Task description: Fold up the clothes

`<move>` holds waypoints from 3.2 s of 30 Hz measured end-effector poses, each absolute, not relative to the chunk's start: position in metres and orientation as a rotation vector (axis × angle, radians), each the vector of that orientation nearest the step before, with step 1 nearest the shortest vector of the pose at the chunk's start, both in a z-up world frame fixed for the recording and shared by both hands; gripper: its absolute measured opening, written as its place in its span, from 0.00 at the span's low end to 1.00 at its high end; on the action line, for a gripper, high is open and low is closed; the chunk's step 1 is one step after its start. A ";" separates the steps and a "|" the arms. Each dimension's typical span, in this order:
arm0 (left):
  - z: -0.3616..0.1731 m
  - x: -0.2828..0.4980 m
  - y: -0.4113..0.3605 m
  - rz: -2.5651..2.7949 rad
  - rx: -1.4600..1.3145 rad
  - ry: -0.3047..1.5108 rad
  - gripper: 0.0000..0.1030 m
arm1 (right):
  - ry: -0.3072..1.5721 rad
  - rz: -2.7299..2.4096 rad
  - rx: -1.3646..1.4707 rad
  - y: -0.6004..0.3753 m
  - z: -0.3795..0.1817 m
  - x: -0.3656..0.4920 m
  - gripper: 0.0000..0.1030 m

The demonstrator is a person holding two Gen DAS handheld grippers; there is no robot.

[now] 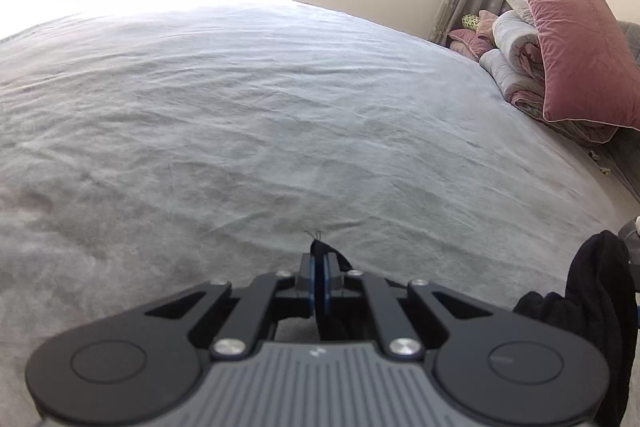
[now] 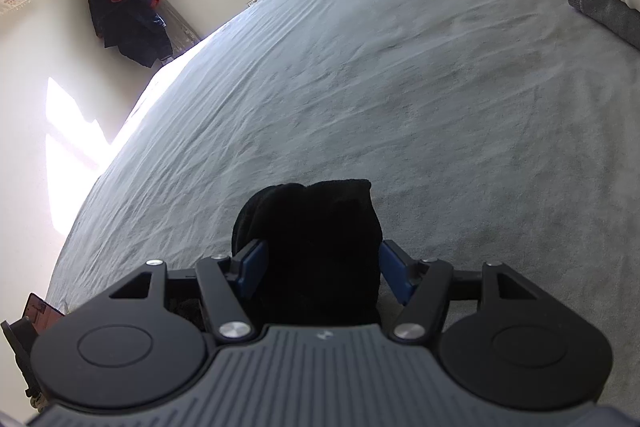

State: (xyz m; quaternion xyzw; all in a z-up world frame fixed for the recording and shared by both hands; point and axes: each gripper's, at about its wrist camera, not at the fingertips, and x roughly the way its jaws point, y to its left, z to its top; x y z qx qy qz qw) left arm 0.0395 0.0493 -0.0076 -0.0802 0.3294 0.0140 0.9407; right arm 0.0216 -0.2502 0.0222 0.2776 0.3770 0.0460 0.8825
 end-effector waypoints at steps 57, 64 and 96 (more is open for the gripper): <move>-0.014 0.037 0.063 -0.059 -0.078 0.801 0.62 | 0.811 0.285 0.392 -0.207 0.031 -0.011 0.64; -0.012 0.034 0.052 -0.075 -0.071 0.799 0.63 | 0.887 0.298 0.293 -0.199 0.019 -0.015 0.30; 0.014 0.008 0.041 -0.625 -0.300 0.740 0.65 | 0.753 0.373 0.557 -0.165 0.025 0.031 0.09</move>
